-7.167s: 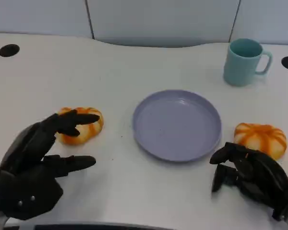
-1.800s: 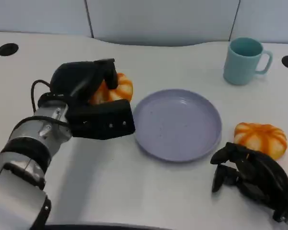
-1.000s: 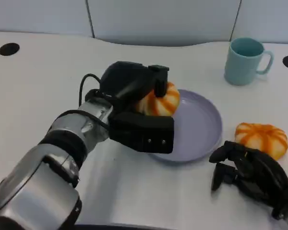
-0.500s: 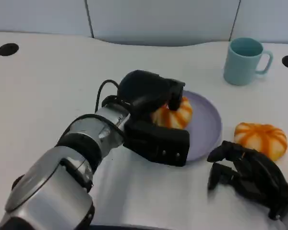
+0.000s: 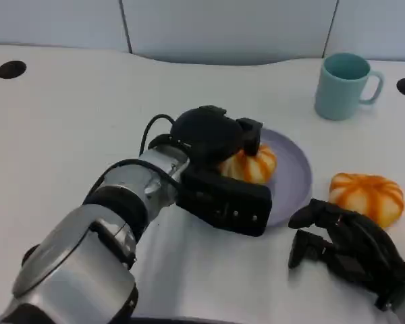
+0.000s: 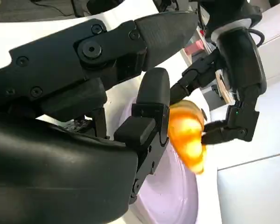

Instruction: Grasp the bread from the table and place it into the plate.

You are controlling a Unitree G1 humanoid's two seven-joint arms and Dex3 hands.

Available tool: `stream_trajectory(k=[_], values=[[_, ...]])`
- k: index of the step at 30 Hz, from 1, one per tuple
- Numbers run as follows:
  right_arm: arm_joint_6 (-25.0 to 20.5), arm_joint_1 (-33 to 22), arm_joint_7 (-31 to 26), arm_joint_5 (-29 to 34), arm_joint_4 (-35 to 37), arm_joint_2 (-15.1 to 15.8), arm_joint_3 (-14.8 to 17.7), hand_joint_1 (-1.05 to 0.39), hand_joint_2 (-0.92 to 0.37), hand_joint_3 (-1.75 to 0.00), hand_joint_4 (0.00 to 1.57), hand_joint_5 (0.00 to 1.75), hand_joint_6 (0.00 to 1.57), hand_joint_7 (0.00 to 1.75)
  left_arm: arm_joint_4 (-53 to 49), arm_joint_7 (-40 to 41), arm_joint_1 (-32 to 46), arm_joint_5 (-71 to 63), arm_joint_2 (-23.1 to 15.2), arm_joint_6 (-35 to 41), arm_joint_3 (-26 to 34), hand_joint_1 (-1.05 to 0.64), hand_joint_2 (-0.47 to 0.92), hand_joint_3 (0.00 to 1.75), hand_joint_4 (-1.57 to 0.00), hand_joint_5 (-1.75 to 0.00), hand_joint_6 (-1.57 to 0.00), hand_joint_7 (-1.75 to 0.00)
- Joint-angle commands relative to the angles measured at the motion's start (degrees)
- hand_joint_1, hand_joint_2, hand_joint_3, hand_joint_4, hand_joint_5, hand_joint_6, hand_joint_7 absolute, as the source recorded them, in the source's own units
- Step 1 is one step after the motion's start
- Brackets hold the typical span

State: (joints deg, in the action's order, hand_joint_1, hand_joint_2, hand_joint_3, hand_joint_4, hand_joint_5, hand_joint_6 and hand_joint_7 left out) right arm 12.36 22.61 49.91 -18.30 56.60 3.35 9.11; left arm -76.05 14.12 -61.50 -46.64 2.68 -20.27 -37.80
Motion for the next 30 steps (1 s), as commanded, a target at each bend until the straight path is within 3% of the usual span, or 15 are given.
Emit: stream_trajectory(k=[1,3,4,6,11,17,21,25,30], values=[[-1.9,-2.5,-0.8,0.9,0.2,0.0,-0.4,-0.53,-0.92,-0.09,0.65,1.59,0.78,0.94,0.0,-2.0,-2.2,-0.6,-0.2,1.3,-0.9,-0.74,0.92,0.0,0.0,-0.66,-0.1,-0.51],[-0.9,-2.7,-0.7,1.2,-0.2,0.0,-0.6,-0.54,-0.92,-0.1,0.64,1.6,0.76,0.96,0.0,-2.4,-2.3,-0.9,-0.2,2.0,-1.4,-0.79,0.92,0.02,0.0,-0.35,-0.02,-0.5],[-0.9,-2.8,-0.8,1.4,-0.4,0.1,-0.7,-0.53,-0.92,-0.11,0.64,1.61,0.76,0.96,0.0,-2.9,-2.3,-0.9,-0.1,2.3,-1.5,-0.8,0.92,0.03,0.0,-0.29,-0.01,-0.49],[-1.1,-2.9,-1.1,1.3,-0.7,0.2,-0.7,-0.53,-0.92,-0.11,0.63,1.62,0.76,0.98,0.0,-4.0,-2.5,-0.9,-0.2,2.8,-1.9,-0.84,0.92,0.06,0.0,-0.07,0.0,-0.31],[-0.9,-3.0,-1.9,1.6,-0.8,0.3,-0.8,-0.54,-0.92,-0.1,0.62,1.63,0.75,1.01,0.0,-6.4,-2.6,-0.6,-0.8,3.3,-1.9,-0.9,0.92,0.11,0.0,0.0,0.0,-0.19],[-0.6,-2.8,-1.8,1.3,0.0,0.5,-0.5,-0.54,-0.92,-0.1,0.62,1.63,0.75,1.03,0.9,-6.2,-1.6,2.6,-2.5,1.6,1.3,-0.92,0.92,0.11,-0.02,-0.01,0.0,-0.19],[-0.1,-2.7,-1.8,1.4,0.5,0.6,-0.3,-0.54,-0.92,-0.1,0.61,1.63,0.74,1.03,1.9,-6.2,-0.5,5.2,-4.0,-0.7,3.9,-0.9,0.92,0.12,-0.04,-0.08,0.0,-0.32],[-0.3,-2.7,-1.6,1.1,0.7,0.6,-0.1,-0.53,-0.92,-0.09,0.6,1.65,0.74,1.04,3.1,-7.1,1.3,9.0,-5.5,-4.1,7.1,-0.88,0.92,0.11,0.0,-0.36,0.0,-0.44],[0.8,-2.2,-1.2,1.0,2.4,0.5,0.3,-0.52,-0.92,-0.1,0.6,1.65,0.74,1.04,4.8,-10.4,5.1,16.8,-6.9,-9.8,13.6,-0.85,0.92,0.05,0.0,-0.61,0.0,-0.61]])
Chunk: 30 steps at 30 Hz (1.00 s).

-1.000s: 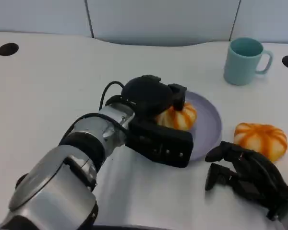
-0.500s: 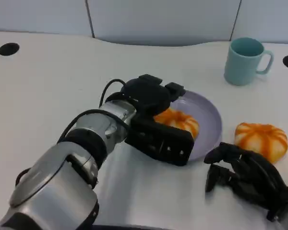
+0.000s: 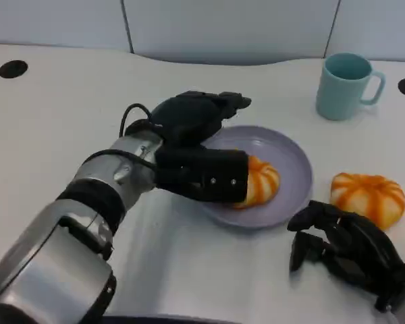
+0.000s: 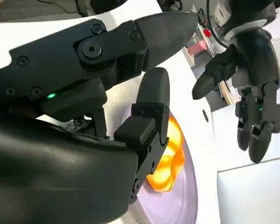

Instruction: Grasp the bread from the table and place it into the plate.

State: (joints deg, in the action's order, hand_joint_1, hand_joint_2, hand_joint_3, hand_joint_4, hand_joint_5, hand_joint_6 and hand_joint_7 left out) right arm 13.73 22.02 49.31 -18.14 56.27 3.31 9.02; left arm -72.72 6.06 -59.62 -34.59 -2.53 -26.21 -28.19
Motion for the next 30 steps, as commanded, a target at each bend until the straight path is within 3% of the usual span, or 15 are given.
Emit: stream_trajectory(k=[1,5,12,16,19,22,25,30], values=[[-0.5,-1.5,-0.5,0.8,2.9,0.6,0.5,-0.53,-0.92,-0.1,0.6,1.64,0.74,1.04,1.8,-2.9,4.3,6.2,-2.0,-5.1,5.3,-0.85,0.92,0.05,0.0,-0.65,0.0,-0.64],[-1.7,-1.2,-0.5,0.5,2.6,0.6,0.6,-0.54,-0.92,-0.09,0.6,1.64,0.75,1.04,3.5,-7.3,8.7,13.0,-2.9,-9.2,10.8,-0.86,0.92,0.09,0.0,-0.74,0.0,-0.68],[-1.4,-0.7,-1.3,1.2,3.2,1.0,0.5,-0.54,-0.92,-0.08,0.62,1.62,0.75,1.03,6.7,-11.7,17.1,23.2,-2.9,-15.2,19.3,-0.82,0.92,0.17,0.0,-1.05,-0.04,-0.74],[-0.7,-0.6,-1.2,1.3,3.5,1.0,0.5,-0.53,-0.92,-0.08,0.63,1.61,0.76,1.02,9.9,-18.1,21.5,30.3,-2.6,-16.5,23.8,-0.81,0.92,0.22,-0.04,-1.09,-0.08,-0.64],[-1.2,-0.4,-0.5,0.8,4.2,1.2,0.8,-0.53,-0.92,-0.08,0.64,1.62,0.76,1.01,14.2,-23.4,25.8,36.3,-2.4,-16.7,27.1,-0.79,0.92,0.24,-0.12,-1.25,-0.17,-0.66],[-1.2,-0.5,-0.7,0.9,4.0,1.3,0.8,-0.53,-0.92,-0.08,0.64,1.62,0.76,1.01,18.6,-25.8,29.2,40.1,-1.7,-14.5,29.1,-0.78,0.92,0.24,-0.13,-1.29,-0.2,-0.66],[-0.5,-1.1,-1.3,1.5,3.2,1.3,0.4,-0.52,-0.92,-0.09,0.61,1.61,0.76,1.0,26.2,-28.0,34.8,46.1,-0.1,-9.8,31.6,-0.73,0.92,0.23,-0.24,-1.5,-0.24,-1.0],[-1.5,-1.6,-1.6,1.5,1.8,1.5,0.0,-0.51,-0.92,-0.09,0.61,1.63,0.75,1.02,35.6,-30.1,41.6,49.7,0.0,-4.0,32.7,-0.73,0.92,0.26,-0.27,-1.65,-0.23,-1.29]])
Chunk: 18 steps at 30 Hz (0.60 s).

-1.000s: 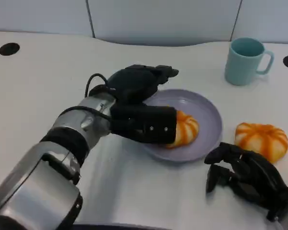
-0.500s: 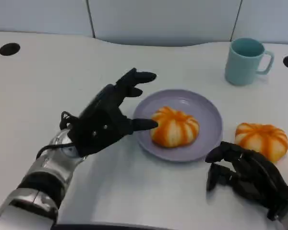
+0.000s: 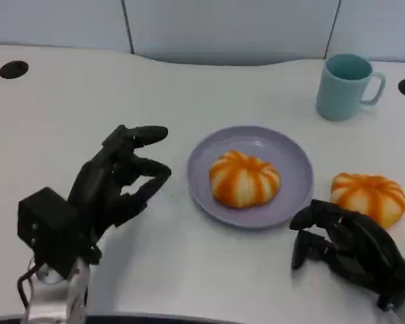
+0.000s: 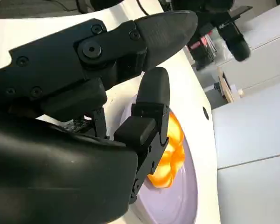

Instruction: Grasp the bread from the table and place it into the plate.

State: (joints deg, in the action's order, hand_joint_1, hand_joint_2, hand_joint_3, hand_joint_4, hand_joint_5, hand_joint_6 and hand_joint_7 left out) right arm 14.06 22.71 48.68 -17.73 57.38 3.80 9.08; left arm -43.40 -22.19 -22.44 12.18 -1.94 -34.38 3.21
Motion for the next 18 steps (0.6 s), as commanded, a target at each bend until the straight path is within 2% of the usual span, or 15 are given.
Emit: stream_trajectory(k=[1,7,11,18], values=[[-1.9,-2.2,-0.7,1.0,0.9,1.0,0.1,-0.51,-0.92,-0.1,0.61,1.63,0.75,1.02,7.9,-2.0,5.7,3.3,-0.6,5.2,1.4,-0.73,0.92,0.25,-0.28,-1.66,-0.23,-1.31],[-1.8,-2.5,-0.7,1.1,0.5,1.0,0.0,-0.51,-0.92,-0.08,0.61,1.59,0.76,1.01,17.1,-3.9,12.3,8.6,0.9,12.0,2.3,-0.75,0.92,0.17,-0.3,-1.7,-0.28,-1.42],[-2.0,-3.3,-1.4,1.7,-0.6,1.0,-0.4,-0.5,-0.92,-0.11,0.6,1.59,0.74,1.01,20.4,-4.7,15.7,11.1,2.6,12.3,3.3,-0.72,0.92,0.14,-0.36,-1.74,-0.26,-1.64],[-1.2,-3.9,-0.9,1.8,-0.8,1.3,-0.4,-0.52,-0.92,-0.11,0.58,1.61,0.74,1.02,22.3,-5.6,20.5,11.8,4.1,12.1,4.1,-0.66,0.92,0.11,-0.46,-1.75,-0.3,-1.74]])
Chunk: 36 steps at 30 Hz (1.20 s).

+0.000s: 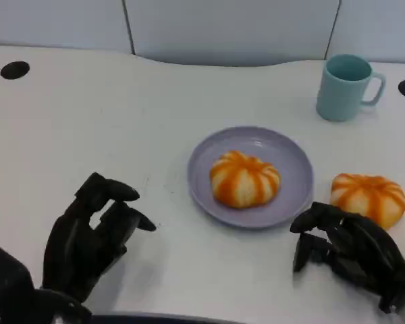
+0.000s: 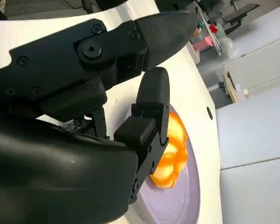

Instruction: Grasp the bread from the table and place it into the plate.

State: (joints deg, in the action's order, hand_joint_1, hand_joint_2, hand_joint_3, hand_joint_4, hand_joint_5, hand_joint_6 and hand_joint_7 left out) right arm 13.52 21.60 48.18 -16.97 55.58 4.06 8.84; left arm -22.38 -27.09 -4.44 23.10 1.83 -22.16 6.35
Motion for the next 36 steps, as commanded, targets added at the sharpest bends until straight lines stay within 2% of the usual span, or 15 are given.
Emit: stream_trajectory(k=[1,16,19,36], values=[[-0.4,-2.9,-0.6,1.2,1.0,1.1,-0.2,-0.52,-0.92,-0.11,0.58,1.6,0.74,1.02,1.4,-0.6,3.1,1.0,0.6,0.1,1.0,-0.64,0.92,0.11,-0.47,-1.75,-0.31,-1.74],[0.8,-2.3,0.3,1.0,2.7,1.8,0.7,-0.54,-0.92,-0.12,0.58,1.62,0.73,1.03,-2.4,-3.4,3.6,4.1,-0.1,5.4,4.7,-0.63,0.9,0.05,-0.48,-1.75,-0.37,-1.75],[1.3,-2.0,0.3,1.0,3.3,1.9,0.7,-0.55,-0.92,-0.12,0.59,1.61,0.73,1.04,-3.0,-3.1,3.5,3.3,-0.2,5.1,4.8,-0.65,0.9,0.04,-0.48,-1.75,-0.41,-1.75],[2.0,-1.1,-0.3,1.5,4.4,1.5,0.8,-0.51,-0.92,-0.12,0.59,1.61,0.74,1.02,-7.7,-5.1,2.0,0.5,-1.8,2.8,5.3,-0.64,0.91,0.03,-0.53,-1.75,-0.37,-1.75]])
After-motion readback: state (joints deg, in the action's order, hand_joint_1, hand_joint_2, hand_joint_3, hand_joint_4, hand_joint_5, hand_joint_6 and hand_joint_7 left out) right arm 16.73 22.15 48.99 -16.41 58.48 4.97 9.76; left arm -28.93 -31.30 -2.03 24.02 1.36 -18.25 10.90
